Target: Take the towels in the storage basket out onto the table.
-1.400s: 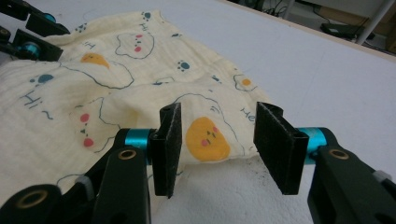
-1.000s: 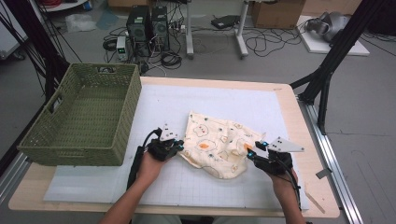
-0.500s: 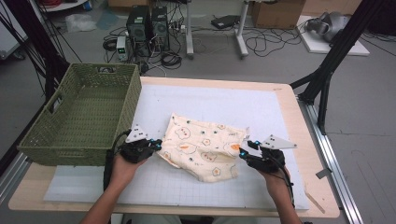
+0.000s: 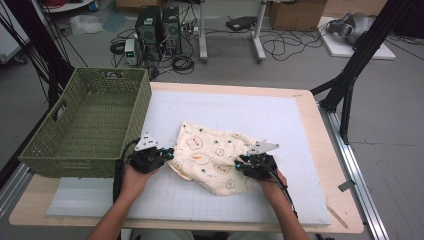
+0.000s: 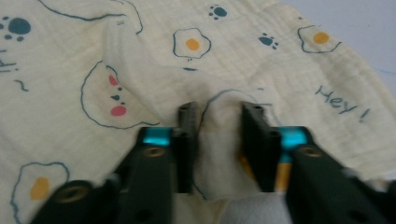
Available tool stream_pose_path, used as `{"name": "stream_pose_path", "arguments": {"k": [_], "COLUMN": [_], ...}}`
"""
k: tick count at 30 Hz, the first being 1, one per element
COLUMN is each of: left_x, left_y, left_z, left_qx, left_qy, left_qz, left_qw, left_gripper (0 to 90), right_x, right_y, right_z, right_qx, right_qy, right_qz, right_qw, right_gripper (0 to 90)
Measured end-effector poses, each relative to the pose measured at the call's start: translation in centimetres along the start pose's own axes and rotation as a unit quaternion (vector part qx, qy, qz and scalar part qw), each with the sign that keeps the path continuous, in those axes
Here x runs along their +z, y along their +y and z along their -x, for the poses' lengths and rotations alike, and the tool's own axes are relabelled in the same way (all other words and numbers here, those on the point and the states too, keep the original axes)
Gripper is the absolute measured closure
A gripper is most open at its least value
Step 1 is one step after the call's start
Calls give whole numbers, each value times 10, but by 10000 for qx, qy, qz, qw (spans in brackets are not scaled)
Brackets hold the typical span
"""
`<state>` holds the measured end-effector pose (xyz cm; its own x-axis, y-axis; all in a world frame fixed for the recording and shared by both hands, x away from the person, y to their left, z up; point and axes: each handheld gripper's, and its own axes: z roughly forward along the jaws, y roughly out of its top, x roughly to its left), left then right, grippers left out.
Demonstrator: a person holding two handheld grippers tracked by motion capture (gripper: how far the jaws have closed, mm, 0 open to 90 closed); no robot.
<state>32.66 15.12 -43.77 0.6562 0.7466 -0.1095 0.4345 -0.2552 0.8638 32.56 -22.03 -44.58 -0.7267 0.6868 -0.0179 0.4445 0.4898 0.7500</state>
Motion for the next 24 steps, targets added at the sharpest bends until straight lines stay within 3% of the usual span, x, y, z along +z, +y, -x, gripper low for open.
{"name": "stream_pose_path", "arguments": {"k": [3,8,11,16,19,21,24], "left_x": [4,12,22,38,46,52,58], "left_y": [3,14,21,32,32,29,27], "left_z": [-2,-4,-10,-12,-16,-18,-17], "left_qx": [-22,-16,-119,4,-201,-338,-288], "left_qy": [51,369,523,670,751,720,719], "left_qz": [60,330,341,201,365,291,204], "left_qw": [10000,9988,9980,9976,9963,9964,9968], "left_gripper": [873,874,874,874,874,874,872], "right_x": [-1,-9,-5,5,11,15,22], "right_y": [6,17,27,37,38,39,43], "right_z": [4,18,27,38,47,52,54], "right_qx": [-171,175,190,246,332,370,312], "right_qy": [-169,-610,-990,-1366,-1597,-1696,-1892], "right_qz": [-30,417,395,356,305,272,188], "right_qw": [9997,9971,9941,9897,9861,9845,9813], "right_gripper": [835,835,835,836,835,835,835]}}
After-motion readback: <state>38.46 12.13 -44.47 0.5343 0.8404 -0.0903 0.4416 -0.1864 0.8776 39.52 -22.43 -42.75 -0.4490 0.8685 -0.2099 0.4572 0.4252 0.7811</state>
